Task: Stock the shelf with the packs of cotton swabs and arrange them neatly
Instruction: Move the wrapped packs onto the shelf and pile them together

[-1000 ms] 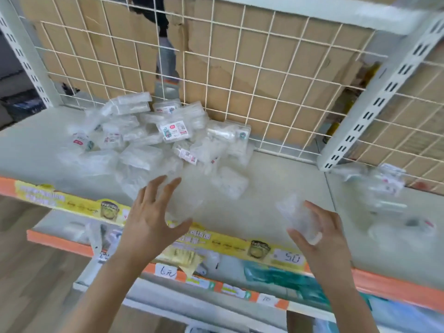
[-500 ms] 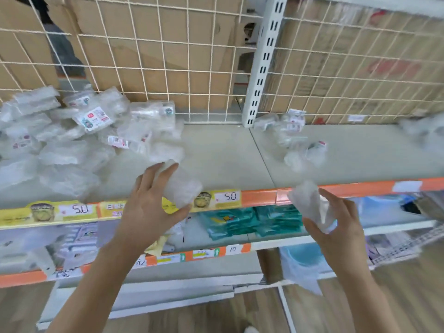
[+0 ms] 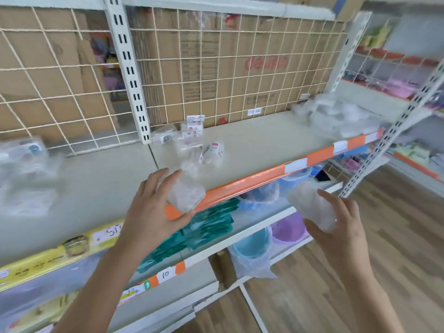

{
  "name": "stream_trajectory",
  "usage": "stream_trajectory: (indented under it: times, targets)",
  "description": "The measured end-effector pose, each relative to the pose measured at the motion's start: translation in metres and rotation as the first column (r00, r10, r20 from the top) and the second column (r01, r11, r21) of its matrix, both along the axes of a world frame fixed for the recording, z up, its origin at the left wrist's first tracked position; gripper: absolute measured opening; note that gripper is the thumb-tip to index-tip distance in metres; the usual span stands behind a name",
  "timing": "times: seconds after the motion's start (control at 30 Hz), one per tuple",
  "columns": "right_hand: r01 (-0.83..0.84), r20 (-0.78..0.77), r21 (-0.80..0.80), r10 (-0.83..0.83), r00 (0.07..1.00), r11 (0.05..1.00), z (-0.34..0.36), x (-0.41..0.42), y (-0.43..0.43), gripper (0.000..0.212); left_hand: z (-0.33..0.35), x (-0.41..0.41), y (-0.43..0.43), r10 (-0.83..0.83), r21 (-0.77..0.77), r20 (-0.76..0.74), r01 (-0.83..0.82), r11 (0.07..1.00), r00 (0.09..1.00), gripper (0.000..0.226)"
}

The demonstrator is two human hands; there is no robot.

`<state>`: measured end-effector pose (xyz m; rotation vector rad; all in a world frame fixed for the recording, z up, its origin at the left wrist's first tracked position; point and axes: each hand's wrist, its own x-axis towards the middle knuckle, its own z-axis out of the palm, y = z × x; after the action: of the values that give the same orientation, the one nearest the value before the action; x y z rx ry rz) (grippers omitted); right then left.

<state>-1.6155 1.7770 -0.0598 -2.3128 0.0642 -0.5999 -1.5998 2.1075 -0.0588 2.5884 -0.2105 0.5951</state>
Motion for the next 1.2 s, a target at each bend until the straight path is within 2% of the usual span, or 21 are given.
stream_trajectory:
  times: [0.3, 0.53, 0.93, 1.2]
  targets:
    - [0.081, 0.009, -0.021, -0.081, 0.997, 0.996, 0.006, 0.035, -0.131, 0.061, 0.000, 0.071, -0.139, -0.103, -0.037, 0.002, 0.103, 0.994, 0.995, 0.078]
    - [0.111, -0.018, -0.015, -0.112, 0.994, 0.994, 0.005, 0.061, -0.199, 0.059, -0.006, 0.111, -0.206, -0.150, -0.046, -0.036, 0.148, 0.988, 0.988, 0.079]
    - [0.227, -0.032, -0.056, -0.229, 0.973, 0.972, 0.004, 0.159, -0.234, 0.059, 0.004, 0.239, -0.259, -0.253, -0.094, 0.003, 0.252, 0.963, 0.967, 0.080]
    - [0.291, -0.033, -0.030, -0.292, 0.956, 0.956, 0.003, 0.224, -0.255, 0.058, 0.008, 0.325, -0.302, -0.377, -0.043, -0.030, 0.376, 0.926, 0.926, 0.084]
